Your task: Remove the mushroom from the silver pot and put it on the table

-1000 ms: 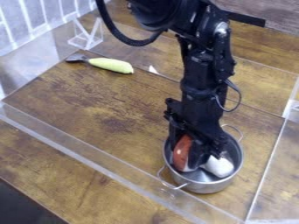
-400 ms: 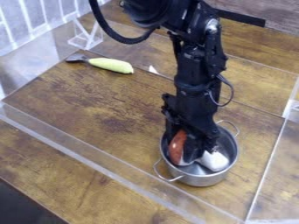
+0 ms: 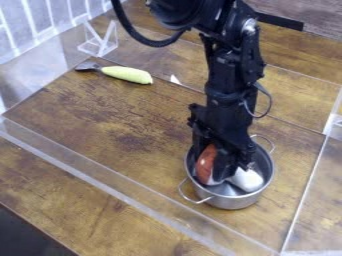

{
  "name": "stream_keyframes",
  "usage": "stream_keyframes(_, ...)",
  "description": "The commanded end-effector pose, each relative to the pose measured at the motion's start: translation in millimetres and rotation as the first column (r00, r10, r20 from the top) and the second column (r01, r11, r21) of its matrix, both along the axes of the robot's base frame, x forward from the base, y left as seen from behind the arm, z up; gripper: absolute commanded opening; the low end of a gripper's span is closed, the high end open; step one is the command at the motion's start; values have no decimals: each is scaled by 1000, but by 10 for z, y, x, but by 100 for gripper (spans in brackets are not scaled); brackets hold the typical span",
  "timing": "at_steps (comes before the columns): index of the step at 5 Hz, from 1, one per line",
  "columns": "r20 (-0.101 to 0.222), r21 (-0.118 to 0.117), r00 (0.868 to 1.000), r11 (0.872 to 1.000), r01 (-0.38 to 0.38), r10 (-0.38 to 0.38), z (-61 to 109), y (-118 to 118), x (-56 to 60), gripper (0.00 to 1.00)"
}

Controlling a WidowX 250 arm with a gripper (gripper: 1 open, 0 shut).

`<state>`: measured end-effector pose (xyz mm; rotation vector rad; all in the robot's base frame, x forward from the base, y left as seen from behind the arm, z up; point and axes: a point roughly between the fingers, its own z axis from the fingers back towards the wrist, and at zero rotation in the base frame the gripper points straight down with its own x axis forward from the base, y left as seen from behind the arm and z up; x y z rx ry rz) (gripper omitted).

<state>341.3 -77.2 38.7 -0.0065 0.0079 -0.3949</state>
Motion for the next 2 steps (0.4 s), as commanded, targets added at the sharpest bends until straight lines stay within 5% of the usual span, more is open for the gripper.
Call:
stream_keyframes(1, 95, -6, 995, 1000, -28, 28, 430, -57, 161, 0)
stream_keyframes(2, 128, 4, 989, 997, -77, 76, 667, 114, 236, 0)
